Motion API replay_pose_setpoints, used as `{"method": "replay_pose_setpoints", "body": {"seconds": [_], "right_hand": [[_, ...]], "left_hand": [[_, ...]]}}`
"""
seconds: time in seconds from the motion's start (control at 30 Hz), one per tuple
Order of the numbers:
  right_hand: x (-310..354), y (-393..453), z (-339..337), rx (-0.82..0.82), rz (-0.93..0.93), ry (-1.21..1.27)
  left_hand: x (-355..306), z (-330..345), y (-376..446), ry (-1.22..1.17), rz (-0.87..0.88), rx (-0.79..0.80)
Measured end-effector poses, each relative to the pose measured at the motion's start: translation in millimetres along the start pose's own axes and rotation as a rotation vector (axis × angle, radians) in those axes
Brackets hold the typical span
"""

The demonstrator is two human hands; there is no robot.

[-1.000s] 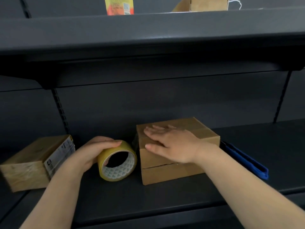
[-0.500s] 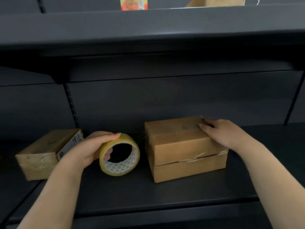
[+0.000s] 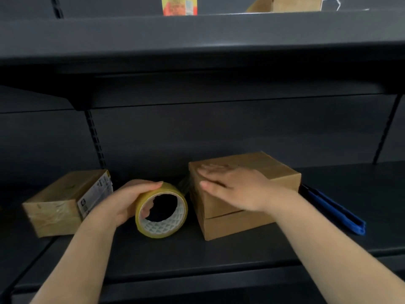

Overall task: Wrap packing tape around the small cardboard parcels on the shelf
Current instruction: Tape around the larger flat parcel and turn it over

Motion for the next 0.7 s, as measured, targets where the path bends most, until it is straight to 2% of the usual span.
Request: {"method": "replay_pose_setpoints", "body": {"seconds": [0.17,0.5,0.53,0.6,0.67,0.7], "right_hand": [[-64,-23,-12,-0.067,0.39,0.062],[-64,-25,-14,-0.17,0.591,0.048],[-57,-24,-15,-0.179,0.556,-0.012],[-31,-20,-15,-0.19,0.308,-0.167],[-3,-16,-10,-0.116,0.011,-0.164],[5,-13,-7,-0.057,-0.061,-0.146]], "left_hand": [[1,-3,1,-0.089,0.02,0.035],[-4,-1,-7,-0.008,0.064,0.005],[-4,0,-8,0.013,0.068,0.005],[-2,-1,-9,0.027,0.067,-0.018],[2,-4,-10,0.004,0.052,-0.034],[4,-5,-11,-0.005,0.047,-0.027]]}}
Point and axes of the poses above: each hand's wrist, its own y-axis towards the middle knuckle, its own z-axis out of the palm, x = y × z, the point moved 2 cm from there along y, towards the middle knuckle, and after that the axes turned 2 degrees about -z, right-handed, at the moved point
